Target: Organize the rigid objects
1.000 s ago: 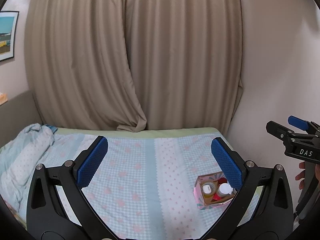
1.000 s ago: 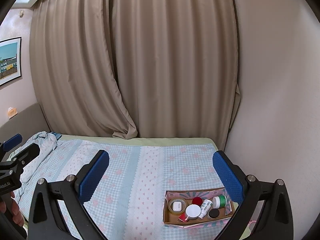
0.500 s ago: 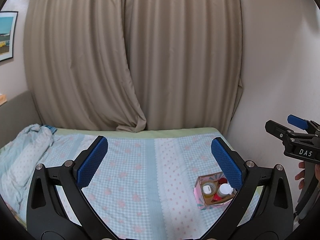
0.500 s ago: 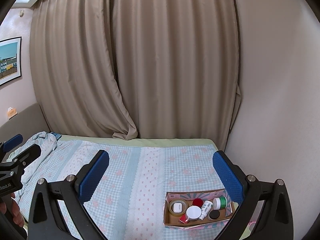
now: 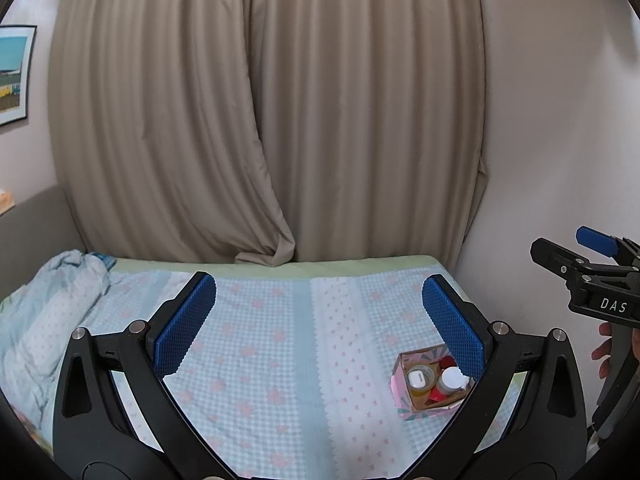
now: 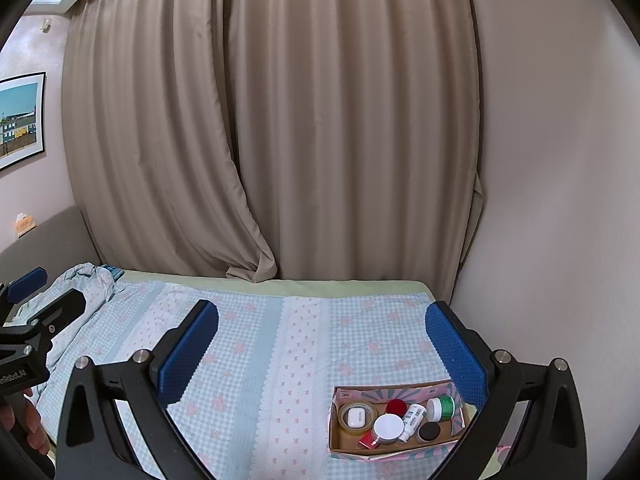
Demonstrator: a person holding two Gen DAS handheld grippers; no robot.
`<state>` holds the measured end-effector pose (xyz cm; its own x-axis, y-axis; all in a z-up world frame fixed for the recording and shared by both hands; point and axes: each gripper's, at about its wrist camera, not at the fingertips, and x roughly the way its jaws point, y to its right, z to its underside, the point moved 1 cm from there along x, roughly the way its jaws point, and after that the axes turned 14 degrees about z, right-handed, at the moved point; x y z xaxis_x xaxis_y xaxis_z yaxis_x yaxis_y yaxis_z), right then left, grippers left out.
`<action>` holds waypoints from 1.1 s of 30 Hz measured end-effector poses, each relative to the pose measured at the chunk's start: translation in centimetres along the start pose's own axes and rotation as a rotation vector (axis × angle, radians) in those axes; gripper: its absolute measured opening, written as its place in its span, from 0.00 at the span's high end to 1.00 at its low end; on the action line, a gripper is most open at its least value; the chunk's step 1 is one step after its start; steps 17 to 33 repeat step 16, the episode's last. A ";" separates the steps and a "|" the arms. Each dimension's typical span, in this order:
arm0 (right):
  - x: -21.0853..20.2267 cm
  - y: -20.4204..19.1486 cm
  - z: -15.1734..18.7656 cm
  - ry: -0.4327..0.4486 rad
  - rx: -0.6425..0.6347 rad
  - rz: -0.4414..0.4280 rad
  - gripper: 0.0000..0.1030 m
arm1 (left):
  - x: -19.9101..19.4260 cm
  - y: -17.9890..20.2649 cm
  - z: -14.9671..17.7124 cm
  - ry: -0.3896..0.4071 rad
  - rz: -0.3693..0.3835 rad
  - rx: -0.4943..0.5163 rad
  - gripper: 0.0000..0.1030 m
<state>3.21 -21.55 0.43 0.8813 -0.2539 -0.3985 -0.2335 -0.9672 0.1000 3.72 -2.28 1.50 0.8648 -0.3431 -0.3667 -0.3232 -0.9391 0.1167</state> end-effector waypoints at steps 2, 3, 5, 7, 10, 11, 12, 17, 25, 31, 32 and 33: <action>-0.1 -0.1 0.0 0.000 0.000 0.000 0.00 | 0.0 -0.1 -0.1 -0.003 -0.001 -0.004 0.00; -0.1 -0.1 0.0 0.000 0.000 0.000 0.00 | 0.0 -0.2 0.0 -0.007 -0.002 -0.007 0.00; -0.1 -0.1 0.0 0.000 0.000 -0.001 0.00 | 0.0 -0.4 0.0 -0.008 -0.014 -0.010 0.00; -0.1 -0.1 0.0 -0.001 -0.001 -0.001 0.00 | -0.2 -0.5 0.2 0.005 -0.024 -0.004 0.00; -0.1 -0.2 0.0 -0.001 -0.002 -0.001 0.00 | -0.6 -0.6 0.3 0.026 -0.050 0.002 0.00; -0.1 -0.2 0.0 -0.002 -0.001 -0.001 0.00 | -0.6 -0.6 0.3 0.028 -0.047 0.005 0.00; -0.1 -0.2 0.0 -0.003 -0.001 -0.002 0.00 | -0.6 -0.6 0.4 0.030 -0.040 0.009 0.00; 0.0 -0.8 0.1 -0.020 -0.005 -0.004 0.00 | -0.6 -1.0 0.6 0.033 -0.027 0.000 0.00; 0.0 -0.8 0.1 -0.020 -0.005 -0.004 0.00 | -0.6 -1.0 0.6 0.033 -0.027 0.000 0.00; 0.0 -0.8 0.1 -0.020 -0.005 -0.004 0.00 | -0.6 -1.0 0.6 0.033 -0.027 0.000 0.00; 0.0 -0.8 0.1 -0.020 -0.005 -0.004 0.00 | -0.6 -1.0 0.6 0.033 -0.027 0.000 0.00; 0.0 -0.8 0.1 -0.020 -0.005 -0.004 0.00 | -0.6 -1.0 0.6 0.033 -0.027 0.000 0.00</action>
